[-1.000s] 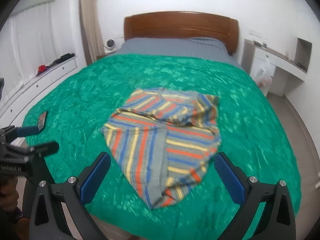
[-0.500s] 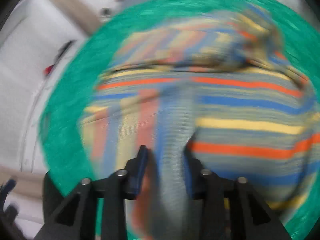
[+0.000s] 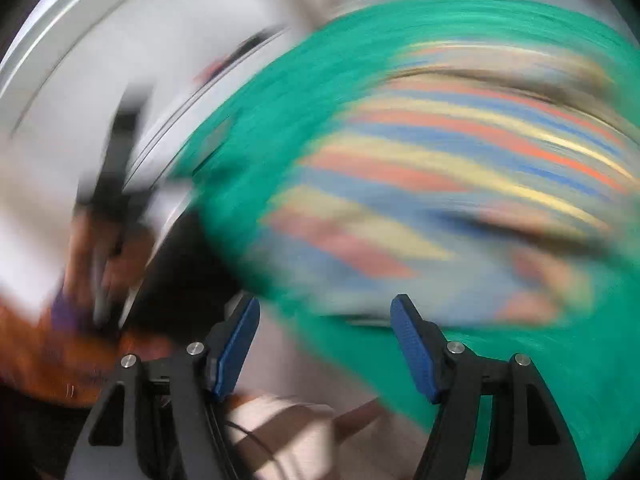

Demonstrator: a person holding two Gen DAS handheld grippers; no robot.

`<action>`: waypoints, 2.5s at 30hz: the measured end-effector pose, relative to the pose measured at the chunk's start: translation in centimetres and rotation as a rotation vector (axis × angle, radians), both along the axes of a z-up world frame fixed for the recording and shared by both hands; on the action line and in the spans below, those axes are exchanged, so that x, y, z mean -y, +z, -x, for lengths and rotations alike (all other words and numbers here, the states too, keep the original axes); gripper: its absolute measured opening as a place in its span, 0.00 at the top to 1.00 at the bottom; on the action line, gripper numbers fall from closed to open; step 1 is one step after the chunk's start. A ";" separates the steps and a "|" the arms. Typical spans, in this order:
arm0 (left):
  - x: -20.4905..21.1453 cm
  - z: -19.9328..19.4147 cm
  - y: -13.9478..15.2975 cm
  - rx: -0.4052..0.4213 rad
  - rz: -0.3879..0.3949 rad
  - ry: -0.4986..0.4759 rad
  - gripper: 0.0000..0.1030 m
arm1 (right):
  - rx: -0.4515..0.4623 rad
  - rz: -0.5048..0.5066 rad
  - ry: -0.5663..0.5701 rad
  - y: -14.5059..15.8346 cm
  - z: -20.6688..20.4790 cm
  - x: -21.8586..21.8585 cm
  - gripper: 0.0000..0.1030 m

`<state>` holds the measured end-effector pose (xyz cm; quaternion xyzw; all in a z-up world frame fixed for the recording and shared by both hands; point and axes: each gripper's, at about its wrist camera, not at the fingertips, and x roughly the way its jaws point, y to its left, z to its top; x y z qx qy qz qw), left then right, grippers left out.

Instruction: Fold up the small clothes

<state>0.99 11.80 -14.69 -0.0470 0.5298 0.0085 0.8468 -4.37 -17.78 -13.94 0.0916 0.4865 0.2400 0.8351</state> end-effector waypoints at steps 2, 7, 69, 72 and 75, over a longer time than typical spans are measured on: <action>1.5 -0.7 -1.9 -0.037 -0.041 -0.027 0.03 | 0.014 0.097 -0.073 0.3 -0.3 2.2 0.33; 3.6 -0.9 -3.7 -0.068 -0.101 -0.061 0.10 | 0.174 0.241 0.091 3.5 -0.6 -3.4 0.33; 5.0 3.0 -7.6 -0.214 -0.104 -0.153 0.94 | -0.309 0.279 -0.292 -7.0 0.9 6.3 0.94; 3.9 2.8 -5.6 -0.220 -0.108 -0.164 0.85 | -0.318 0.272 -0.312 -5.6 1.8 7.2 0.61; 3.6 3.0 -0.7 -0.133 -0.135 -0.203 0.71 | -0.229 0.306 -0.348 -2.7 3.8 8.2 0.45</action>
